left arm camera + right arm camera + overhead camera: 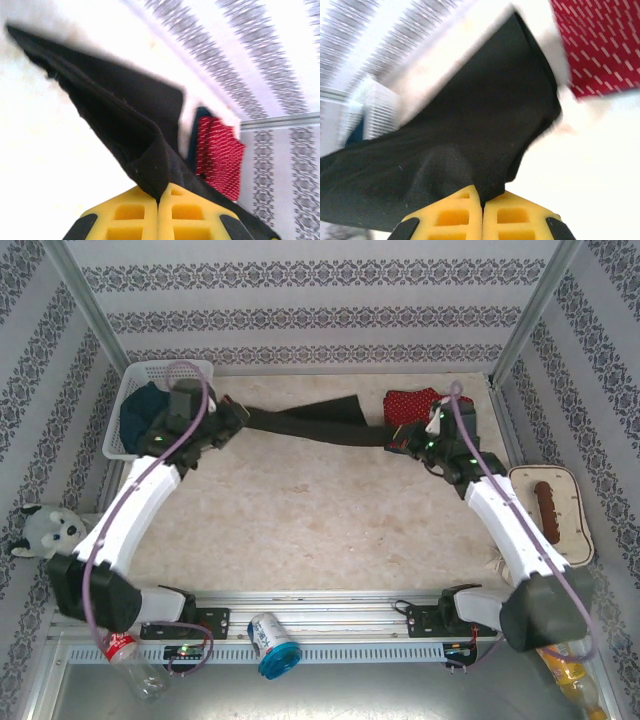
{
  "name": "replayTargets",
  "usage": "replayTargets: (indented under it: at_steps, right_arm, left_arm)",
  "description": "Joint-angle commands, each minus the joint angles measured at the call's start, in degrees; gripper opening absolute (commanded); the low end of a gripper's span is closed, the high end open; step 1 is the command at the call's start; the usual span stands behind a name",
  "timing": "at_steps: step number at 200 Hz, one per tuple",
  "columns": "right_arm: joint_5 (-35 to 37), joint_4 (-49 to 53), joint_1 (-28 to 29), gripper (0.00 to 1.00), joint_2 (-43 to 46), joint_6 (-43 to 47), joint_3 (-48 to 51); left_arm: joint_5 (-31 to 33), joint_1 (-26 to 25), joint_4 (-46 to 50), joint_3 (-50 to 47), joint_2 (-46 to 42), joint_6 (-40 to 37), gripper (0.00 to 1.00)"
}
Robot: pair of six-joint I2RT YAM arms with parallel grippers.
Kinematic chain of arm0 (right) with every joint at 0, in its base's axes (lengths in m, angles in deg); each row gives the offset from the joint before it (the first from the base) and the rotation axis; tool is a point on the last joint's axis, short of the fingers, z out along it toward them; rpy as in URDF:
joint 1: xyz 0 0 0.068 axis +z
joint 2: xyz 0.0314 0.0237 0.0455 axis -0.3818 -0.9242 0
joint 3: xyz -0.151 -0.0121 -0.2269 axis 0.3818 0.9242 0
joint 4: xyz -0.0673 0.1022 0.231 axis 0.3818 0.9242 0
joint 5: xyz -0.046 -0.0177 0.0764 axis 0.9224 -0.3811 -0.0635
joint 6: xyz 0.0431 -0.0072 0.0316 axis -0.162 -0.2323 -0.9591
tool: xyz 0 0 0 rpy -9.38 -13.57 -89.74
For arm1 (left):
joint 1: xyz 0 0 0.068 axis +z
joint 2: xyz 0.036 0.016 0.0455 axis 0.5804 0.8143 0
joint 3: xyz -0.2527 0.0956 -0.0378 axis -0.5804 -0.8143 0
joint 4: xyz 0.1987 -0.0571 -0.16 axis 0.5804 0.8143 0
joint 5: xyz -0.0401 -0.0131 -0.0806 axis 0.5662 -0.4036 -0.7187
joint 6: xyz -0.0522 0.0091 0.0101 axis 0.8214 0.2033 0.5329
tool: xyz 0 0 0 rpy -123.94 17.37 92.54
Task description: Fold and stack the skirts
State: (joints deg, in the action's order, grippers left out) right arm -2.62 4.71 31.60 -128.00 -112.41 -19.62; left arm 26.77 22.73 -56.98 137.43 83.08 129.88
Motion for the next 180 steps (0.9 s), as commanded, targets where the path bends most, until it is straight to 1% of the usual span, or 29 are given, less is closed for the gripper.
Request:
replayTargets:
  at_steps: [1, 15, 26, 43, 55, 72, 91, 105, 120, 140, 148, 160, 180]
  right_arm:
    - [0.63, 0.41, 0.08, 0.0, 4.54, -0.84, -7.17]
    - [0.58, 0.53, 0.0, 0.0, 5.73, -0.82, -11.52]
    - [0.44, 0.48, 0.24, 0.0, 6.29, -0.49, -14.72]
    - [0.61, -0.54, 0.32, 0.0, 7.1, -0.35, -18.02]
    - [1.2, -2.31, 0.42, 0.0, 7.67, -0.63, -18.69]
    - [2.76, -5.12, 0.78, 0.0, 7.63, 0.53, -18.03]
    - [4.31, -4.75, 0.53, 0.0, 5.5, 2.54, -19.2]
    - [4.0, -6.74, 0.53, 0.0, 3.1, 3.55, -20.25]
    - [3.61, -9.4, 0.64, 0.0, -0.27, 4.19, -22.04]
    - [2.29, -12.87, 0.75, 0.0, -6.27, 4.5, -26.77]
    - [1.81, -13.49, 0.72, 0.0, -8.88, 4.73, -29.64]
    - [1.32, -13.4, 0.85, 0.0, -12.51, 5.4, -34.49]
    - [-0.47, -12.58, 1.12, 0.0, -16.04, 6.24, -40.04]
  left_arm:
    - [4.99, 0.02, 14.31, 10.55, -5.06, -12.36, 0.0]
    - [2.35, 0.03, 16.86, 17.79, -5.76, -16.35, 0.0]
    - [-0.98, 0.01, 18.81, 23.42, -5.38, -18.93, 0.0]
    - [-5.49, 0.13, 21.49, 31.28, -3.81, -21.32, 0.0]
    - [-7.53, 0.12, 22.31, 34.36, -2.49, -22.05, 0.0]
    - [-7.59, 0.88, 24.44, 36.88, 0.78, -23.0, 0.0]
    - [-10.83, 3.11, 25.78, 38.83, 6.4, -22.27, 0.0]
    - [-11.7, 4.8, 25.31, 40.57, 10.54, -21.73, 0.0]
    - [-12.34, 6.8, 24.89, 44.71, 15.18, -21.07, 0.0]
    - [-15.19, 9.47, 21.19, 51.2, 21.68, -19.76, 0.0]
    - [-16.52, 10.5, 20.16, 55.06, 24.83, -19.03, 0.0]
    - [-17.6, 11.42, 22.06, 63.82, 30.46, -18.77, 0.0]
    - [-18.07, 11.6, 29.64, 79.54, 38.48, -20.25, 0.0]
